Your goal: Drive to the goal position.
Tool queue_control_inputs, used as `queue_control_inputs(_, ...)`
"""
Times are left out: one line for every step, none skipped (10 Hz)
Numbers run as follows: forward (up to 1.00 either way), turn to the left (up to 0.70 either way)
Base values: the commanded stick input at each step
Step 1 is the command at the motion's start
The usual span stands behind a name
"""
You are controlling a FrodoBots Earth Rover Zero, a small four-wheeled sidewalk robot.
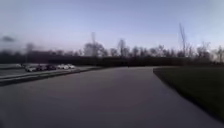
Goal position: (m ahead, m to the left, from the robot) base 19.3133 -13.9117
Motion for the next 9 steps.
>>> queue_control_inputs(1.00,0.01)
queue_control_inputs(1.00,-0.13)
queue_control_inputs(1.00,-0.35)
queue_control_inputs(1.00,-0.37)
queue_control_inputs(1.00,-0.28)
queue_control_inputs(1.00,0.01)
queue_control_inputs(1.00,0.01)
queue_control_inputs(1.00,0.01)
queue_control_inputs(1.00,0.01)
